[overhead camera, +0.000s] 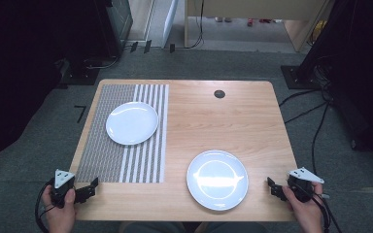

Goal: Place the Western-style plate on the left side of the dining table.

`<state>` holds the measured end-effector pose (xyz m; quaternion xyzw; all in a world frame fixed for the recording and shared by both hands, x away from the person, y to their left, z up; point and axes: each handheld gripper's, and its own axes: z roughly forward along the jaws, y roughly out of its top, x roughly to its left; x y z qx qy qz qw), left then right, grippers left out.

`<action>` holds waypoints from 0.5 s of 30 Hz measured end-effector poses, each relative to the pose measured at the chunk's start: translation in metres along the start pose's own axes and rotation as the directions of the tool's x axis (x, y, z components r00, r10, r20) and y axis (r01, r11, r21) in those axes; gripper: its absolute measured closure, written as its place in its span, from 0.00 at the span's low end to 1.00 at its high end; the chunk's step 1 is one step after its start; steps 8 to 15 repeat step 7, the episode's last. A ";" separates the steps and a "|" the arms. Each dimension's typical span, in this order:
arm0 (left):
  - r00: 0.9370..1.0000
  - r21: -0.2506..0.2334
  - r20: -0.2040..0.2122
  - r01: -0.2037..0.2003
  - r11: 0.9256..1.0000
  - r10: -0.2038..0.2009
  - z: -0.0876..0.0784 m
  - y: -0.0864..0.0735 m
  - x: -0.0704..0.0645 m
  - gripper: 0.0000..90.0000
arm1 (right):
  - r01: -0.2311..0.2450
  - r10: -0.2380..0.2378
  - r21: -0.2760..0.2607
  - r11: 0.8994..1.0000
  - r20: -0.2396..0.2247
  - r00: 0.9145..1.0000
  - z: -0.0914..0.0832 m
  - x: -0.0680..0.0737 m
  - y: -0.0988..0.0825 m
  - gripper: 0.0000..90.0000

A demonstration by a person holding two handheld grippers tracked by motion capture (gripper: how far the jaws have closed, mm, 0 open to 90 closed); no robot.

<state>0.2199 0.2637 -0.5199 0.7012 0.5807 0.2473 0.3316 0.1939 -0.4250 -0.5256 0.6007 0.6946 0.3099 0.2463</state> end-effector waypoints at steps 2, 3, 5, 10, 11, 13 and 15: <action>1.000 0.000 0.001 0.001 1.000 -0.001 0.000 0.000 0.000 0.10 | 0.000 0.000 0.000 1.000 0.000 1.000 0.000 0.000 0.000 0.12; 1.000 -0.001 0.002 0.002 1.000 -0.002 0.000 0.000 0.000 0.10 | 0.001 -0.001 0.000 1.000 0.000 1.000 0.000 0.000 0.000 0.11; 1.000 -0.002 0.003 0.004 1.000 -0.004 0.000 0.000 0.001 0.10 | 0.001 -0.001 0.000 1.000 -0.001 1.000 0.000 0.000 0.000 0.11; 1.000 -0.002 0.004 0.002 1.000 -0.002 0.000 0.000 0.001 0.10 | 0.001 -0.001 0.000 1.000 -0.001 1.000 0.000 0.000 0.000 0.11; 1.000 -0.002 0.004 0.002 1.000 -0.002 0.000 0.000 0.001 0.10 | 0.001 -0.001 0.000 1.000 -0.001 1.000 0.000 0.000 0.000 0.11; 1.000 -0.002 0.004 0.002 1.000 -0.002 0.000 0.000 0.001 0.10 | 0.001 -0.001 0.000 1.000 -0.001 1.000 0.000 0.000 0.000 0.11; 1.000 -0.002 0.004 0.002 1.000 -0.002 0.000 0.000 0.001 0.10 | 0.001 -0.001 0.000 1.000 -0.001 1.000 0.000 0.000 0.000 0.11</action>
